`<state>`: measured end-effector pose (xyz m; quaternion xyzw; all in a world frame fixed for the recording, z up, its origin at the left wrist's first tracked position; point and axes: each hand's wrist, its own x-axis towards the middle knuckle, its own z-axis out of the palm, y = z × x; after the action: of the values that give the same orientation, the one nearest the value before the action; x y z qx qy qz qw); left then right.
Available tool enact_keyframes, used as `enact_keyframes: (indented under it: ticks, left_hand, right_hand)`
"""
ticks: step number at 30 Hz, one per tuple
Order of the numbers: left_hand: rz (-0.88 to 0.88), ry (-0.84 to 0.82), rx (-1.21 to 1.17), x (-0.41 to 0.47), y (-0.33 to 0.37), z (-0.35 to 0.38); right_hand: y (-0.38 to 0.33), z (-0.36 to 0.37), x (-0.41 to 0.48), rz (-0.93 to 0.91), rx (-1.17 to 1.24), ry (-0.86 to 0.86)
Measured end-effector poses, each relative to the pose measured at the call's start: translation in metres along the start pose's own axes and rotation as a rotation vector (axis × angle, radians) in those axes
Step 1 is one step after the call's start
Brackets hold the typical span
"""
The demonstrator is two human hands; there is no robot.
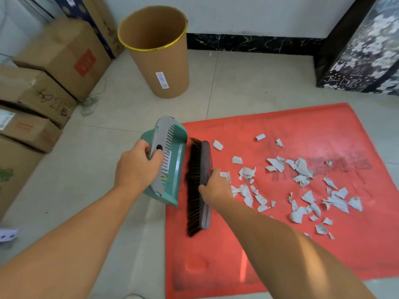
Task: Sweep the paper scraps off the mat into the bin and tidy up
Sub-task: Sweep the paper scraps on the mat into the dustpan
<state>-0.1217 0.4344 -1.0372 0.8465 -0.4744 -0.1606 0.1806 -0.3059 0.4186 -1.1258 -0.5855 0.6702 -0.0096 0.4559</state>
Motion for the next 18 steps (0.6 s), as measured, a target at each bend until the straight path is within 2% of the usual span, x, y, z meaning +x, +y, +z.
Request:
enact_keyframes:
  ticks: [3, 14, 18]
  left_hand:
    - [0.016, -0.028, 0.021, -0.004, 0.016, 0.005]
    - [0.079, -0.103, 0.283, -0.006, 0.058, 0.020]
    - [0.057, -0.115, 0.289, -0.009, 0.066, 0.022]
  right_hand:
    - [0.013, -0.013, -0.003, 0.033, -0.073, 0.041]
    - [0.080, -0.079, -0.014, 0.144, -0.038, 0.198]
    - [0.080, -0.096, -0.012, 0.102, 0.043, 0.246]
